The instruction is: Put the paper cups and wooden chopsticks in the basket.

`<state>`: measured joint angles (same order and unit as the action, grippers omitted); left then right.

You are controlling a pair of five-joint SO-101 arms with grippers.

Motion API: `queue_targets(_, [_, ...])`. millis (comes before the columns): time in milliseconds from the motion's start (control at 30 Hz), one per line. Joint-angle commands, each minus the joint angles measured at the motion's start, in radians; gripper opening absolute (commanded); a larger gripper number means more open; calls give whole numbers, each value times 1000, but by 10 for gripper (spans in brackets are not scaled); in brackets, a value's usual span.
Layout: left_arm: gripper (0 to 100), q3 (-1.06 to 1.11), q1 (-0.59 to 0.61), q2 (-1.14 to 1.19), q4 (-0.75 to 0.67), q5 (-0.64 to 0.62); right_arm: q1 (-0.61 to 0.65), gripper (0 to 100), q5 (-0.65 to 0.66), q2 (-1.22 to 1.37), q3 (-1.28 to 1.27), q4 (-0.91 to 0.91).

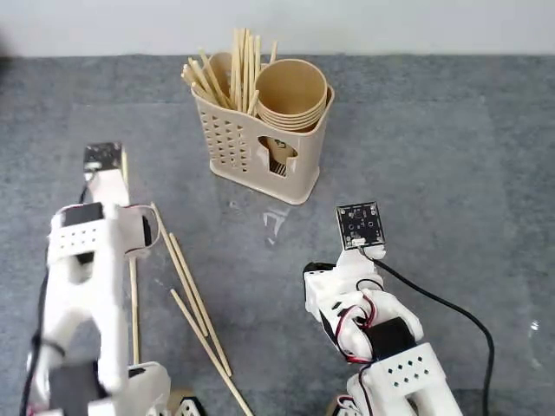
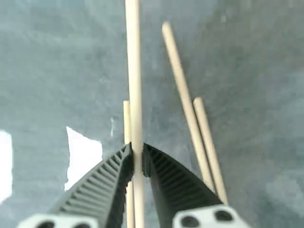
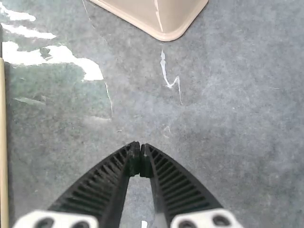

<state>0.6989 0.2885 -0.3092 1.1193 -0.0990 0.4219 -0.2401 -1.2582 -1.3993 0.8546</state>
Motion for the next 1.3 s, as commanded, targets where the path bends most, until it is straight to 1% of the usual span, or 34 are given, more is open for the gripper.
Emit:
queue_targets(0, [12, -87, 0, -212, 15, 2, 2, 9, 11, -16, 6, -18])
queue_targets(100, [12, -122, -17, -310, 17, -2, 2, 9, 11, -16, 6, -18])
queue_targets(200, [12, -173, -35, -362, 17, -51, 2, 9, 11, -16, 6, -18])
queue_targets(400, [12, -331, -121, -371, 6, -160, 2, 9, 11, -16, 5, -18])
queue_targets(500, [12, -414, -163, -367, -54, -219, 2, 9, 11, -16, 5, -18])
queue_targets(600, [12, -455, -199, -350, -176, -272, 2, 9, 11, -16, 5, -18])
queue_targets(733, [12, -456, -244, -293, -391, -319, 2, 9, 11, -16, 5, -18])
queue_targets(1067, [12, -456, -344, -5, -875, -319, 2, 9, 11, -16, 5, -18])
queue_targets(1167, [12, -456, -379, 84, -991, -319, 2, 9, 11, -16, 5, -18])
queue_targets(1267, [12, -456, -405, 160, -1079, -319, 2, 9, 11, -16, 5, -18])
